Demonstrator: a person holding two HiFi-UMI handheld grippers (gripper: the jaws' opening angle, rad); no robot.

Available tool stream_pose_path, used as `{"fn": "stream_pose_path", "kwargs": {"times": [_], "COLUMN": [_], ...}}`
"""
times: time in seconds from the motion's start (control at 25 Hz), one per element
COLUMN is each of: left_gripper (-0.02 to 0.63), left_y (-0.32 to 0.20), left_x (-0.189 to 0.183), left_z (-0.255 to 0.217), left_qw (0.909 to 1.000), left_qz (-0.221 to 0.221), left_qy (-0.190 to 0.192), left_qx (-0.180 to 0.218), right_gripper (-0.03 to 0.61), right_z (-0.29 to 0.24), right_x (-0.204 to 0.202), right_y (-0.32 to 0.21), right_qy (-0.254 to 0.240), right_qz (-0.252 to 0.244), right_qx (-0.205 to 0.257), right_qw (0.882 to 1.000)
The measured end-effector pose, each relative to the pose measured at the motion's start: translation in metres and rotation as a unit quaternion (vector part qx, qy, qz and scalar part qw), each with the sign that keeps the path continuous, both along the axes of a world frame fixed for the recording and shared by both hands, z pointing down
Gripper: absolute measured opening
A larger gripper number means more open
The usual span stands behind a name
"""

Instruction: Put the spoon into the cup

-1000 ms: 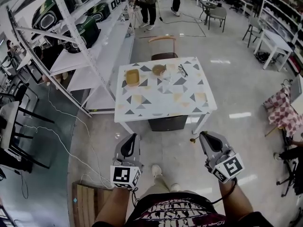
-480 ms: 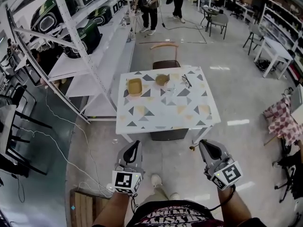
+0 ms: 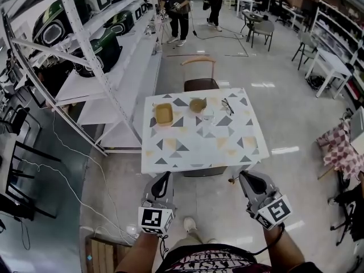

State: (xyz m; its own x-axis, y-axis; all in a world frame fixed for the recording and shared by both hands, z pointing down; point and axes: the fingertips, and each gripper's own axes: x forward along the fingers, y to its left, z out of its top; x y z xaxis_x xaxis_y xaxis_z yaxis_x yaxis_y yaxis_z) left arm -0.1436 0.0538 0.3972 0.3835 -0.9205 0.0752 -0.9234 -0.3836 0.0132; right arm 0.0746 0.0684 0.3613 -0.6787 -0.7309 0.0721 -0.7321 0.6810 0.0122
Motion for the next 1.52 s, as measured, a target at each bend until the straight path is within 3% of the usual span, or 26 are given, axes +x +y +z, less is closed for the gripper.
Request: {"fn": "stream_pose_path", "kwargs": {"times": [0.6, 0.96, 1.52], "left_gripper": [0.004, 0.005, 0.004], "left_y": [-0.070, -0.087, -0.103], "left_x": [-0.015, -0.015, -0.012], "left_z": [0.001, -0.005, 0.009], "left_qw": [0.9994, 0.9982, 0.9984], "left_qz": [0.034, 0.057, 0.055], "left_qy": [0.006, 0.008, 0.008], "left_qx": [0.005, 0.018, -0.005], "right_gripper": [0.029, 0.029, 0.029], "right_z": [-0.007, -0.018, -0.010], "right_x": [-0.023, -0.033, -0.019], "right_y": [-0.057, -0.070, -0.089], "right_qy": [0.005, 0.012, 0.002], "right_qz": [0.034, 0.046, 0.053], "right_qx": [0.002, 0.010, -0.004], "right_qw": [0.999, 0.999, 0.999]}}
